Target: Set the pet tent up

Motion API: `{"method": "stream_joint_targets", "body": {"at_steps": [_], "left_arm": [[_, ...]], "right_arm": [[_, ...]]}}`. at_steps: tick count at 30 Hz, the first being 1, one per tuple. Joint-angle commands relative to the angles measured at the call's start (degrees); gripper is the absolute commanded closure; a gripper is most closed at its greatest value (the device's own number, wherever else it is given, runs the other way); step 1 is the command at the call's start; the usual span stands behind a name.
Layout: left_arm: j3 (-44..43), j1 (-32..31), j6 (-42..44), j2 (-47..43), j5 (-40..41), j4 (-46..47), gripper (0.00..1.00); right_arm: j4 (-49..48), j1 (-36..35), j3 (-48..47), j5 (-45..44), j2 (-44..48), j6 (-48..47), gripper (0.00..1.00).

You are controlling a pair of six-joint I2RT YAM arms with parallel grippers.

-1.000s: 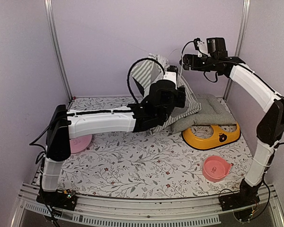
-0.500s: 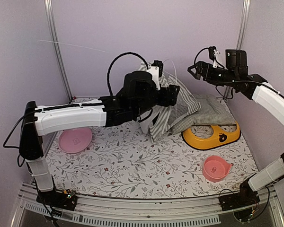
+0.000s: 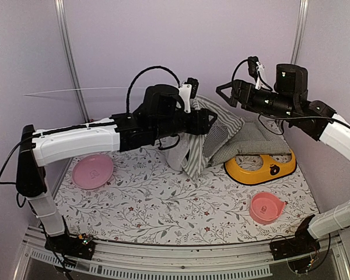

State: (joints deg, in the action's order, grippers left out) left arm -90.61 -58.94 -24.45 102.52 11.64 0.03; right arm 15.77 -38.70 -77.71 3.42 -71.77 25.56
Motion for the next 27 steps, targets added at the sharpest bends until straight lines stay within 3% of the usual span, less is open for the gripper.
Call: {"method": "stream_joint_targets", "body": {"at_steps": [1,8,11,18,22,27], "left_arm": [[-3.25,1.25,0.43,-2.79,-4.28,-5.98,0.30],[-3.22,2.42,1.28,-6.40,-6.13,-13.13,0.14],[-3.05,3.44,1.35,-7.30,-8.50,-14.95,0.14],[0.95,4.74,0.66,-12.69,-10.36,-17.53,0.23],[4.10,6.73,0.19,-17.87,-8.40,-20.97,0.29],[5.28,12.02,0.33,-23.44,-5.63,-27.09,0.34]], "right_arm": [[-2.65,-0.85,-4.15,-1.77,-2.28,-2.14,0.09],[2.61,-3.27,-17.62,-0.50,-12.23,-6.91,0.09],[3.22,-4.74,-20.54,-0.75,-14.51,-7.81,0.09],[8.87,-7.00,-28.81,-1.95,-21.39,-9.79,0.11],[13.21,-8.01,-33.93,-4.27,-25.74,-10.76,0.21],[15.24,-8.51,-36.67,-5.91,-27.83,-11.12,0.42]]}}
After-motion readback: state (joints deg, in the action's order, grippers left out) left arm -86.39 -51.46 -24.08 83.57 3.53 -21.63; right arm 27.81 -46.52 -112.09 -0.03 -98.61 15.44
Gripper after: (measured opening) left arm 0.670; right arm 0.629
